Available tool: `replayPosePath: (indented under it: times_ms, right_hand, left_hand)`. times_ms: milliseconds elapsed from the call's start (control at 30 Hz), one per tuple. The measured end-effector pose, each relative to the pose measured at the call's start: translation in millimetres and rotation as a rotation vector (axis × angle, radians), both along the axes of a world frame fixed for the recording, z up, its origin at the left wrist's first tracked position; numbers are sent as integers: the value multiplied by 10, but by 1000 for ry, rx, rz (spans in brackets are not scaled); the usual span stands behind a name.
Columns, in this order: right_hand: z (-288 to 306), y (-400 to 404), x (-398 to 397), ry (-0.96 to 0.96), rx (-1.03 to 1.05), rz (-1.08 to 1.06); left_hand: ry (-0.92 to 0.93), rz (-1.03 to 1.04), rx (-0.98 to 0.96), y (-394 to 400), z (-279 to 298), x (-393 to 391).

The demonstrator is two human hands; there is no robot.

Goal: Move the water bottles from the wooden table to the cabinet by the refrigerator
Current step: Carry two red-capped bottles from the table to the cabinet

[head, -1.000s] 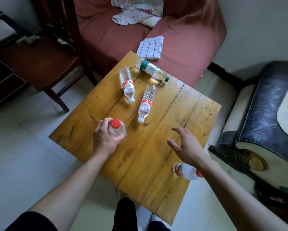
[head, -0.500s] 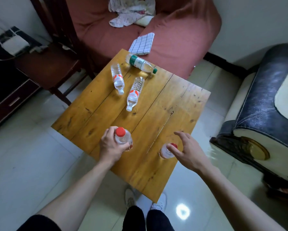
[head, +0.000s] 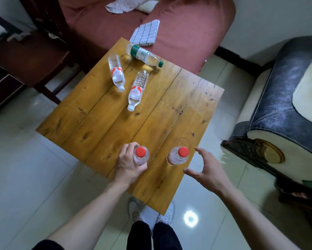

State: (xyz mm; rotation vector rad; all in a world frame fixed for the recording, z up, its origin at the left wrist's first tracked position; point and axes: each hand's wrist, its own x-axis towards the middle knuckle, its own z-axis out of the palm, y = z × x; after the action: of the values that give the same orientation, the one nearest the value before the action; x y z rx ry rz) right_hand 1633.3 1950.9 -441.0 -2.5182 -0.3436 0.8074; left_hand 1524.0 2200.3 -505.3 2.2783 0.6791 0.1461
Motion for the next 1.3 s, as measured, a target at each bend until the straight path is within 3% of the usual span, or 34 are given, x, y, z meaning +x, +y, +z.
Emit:
replayPosePath:
  times_ms: [267, 667, 1000, 1300]
  right_hand:
    - [-144, -17, -200, 7, 50, -81]
    - [-506, 175, -157, 51, 344, -193]
    - [-709, 231, -133, -87, 469, -250]
    - [-791, 323, -112, -142, 452, -193]
  left_hand:
    - [21, 25, -84, 70, -78, -114]
    - [-1, 46, -175, 92, -131, -147]
    - [-83, 56, -112, -50, -227, -115]
    - [-86, 52, 25, -124, -266, -36]
